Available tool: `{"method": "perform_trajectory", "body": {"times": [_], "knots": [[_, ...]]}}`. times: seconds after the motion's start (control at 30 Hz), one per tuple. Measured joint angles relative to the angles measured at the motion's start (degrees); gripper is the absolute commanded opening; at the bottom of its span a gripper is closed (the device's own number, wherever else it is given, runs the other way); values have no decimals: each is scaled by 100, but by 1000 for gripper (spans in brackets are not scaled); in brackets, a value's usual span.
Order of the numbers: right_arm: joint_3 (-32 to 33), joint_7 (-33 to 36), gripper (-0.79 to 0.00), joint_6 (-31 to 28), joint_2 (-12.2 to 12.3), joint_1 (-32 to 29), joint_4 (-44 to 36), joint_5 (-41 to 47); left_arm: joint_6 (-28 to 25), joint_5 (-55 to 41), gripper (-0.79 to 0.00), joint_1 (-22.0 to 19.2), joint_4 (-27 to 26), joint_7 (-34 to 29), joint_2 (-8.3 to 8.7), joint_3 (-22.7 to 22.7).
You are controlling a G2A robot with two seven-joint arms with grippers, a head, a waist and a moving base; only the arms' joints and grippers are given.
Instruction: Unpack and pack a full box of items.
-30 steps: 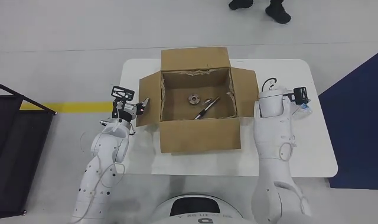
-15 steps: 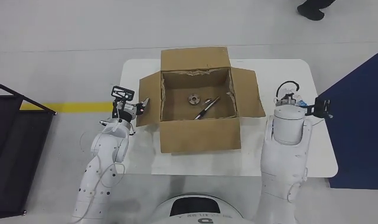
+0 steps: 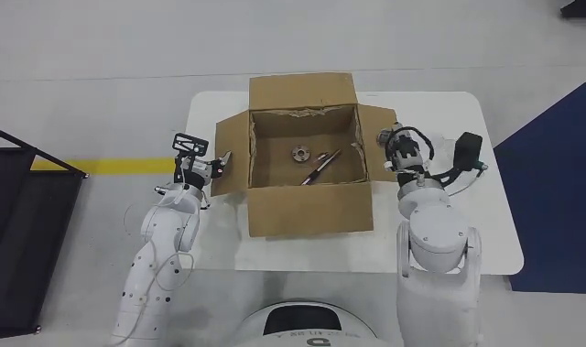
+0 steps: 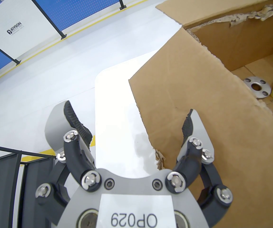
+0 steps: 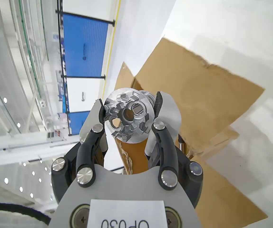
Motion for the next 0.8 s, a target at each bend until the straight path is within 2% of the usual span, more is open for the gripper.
{"method": "perform_trajectory", "body": {"times": [0.17,0.3,0.4,0.6,0.63,0.67,0.73,0.77,0.8], "knots": [[-923,376,-785,381,34,688,893,-1081,0,0,0,0,0,0,0,0],[-1669,561,-785,877,12,1394,2179,-2034,0,0,0,0,0,0,0,0],[-2127,851,-785,1070,-2,1690,2922,-2589,0,0,0,0,0,0,0,0],[-2428,1529,-785,1235,-11,1950,3550,-3049,0,0,0,0,0,0,0,0],[-2467,1566,-717,1262,-17,1982,3619,-3095,0,0,0,0,0,0,0,0],[-2505,1597,-579,1293,-25,2014,3682,-3129,0,0,0,0,0,0,0,0],[-2571,1639,-409,1382,-51,2100,3809,-3157,0,0,0,0,0,0,0,0],[-2590,1641,-274,1422,-63,2140,3862,-3155,0,0,0,0,0,0,0,0],[-2611,1641,-80,1470,-81,2193,3929,-3135,0,0,0,0,0,0,0,0]]}}
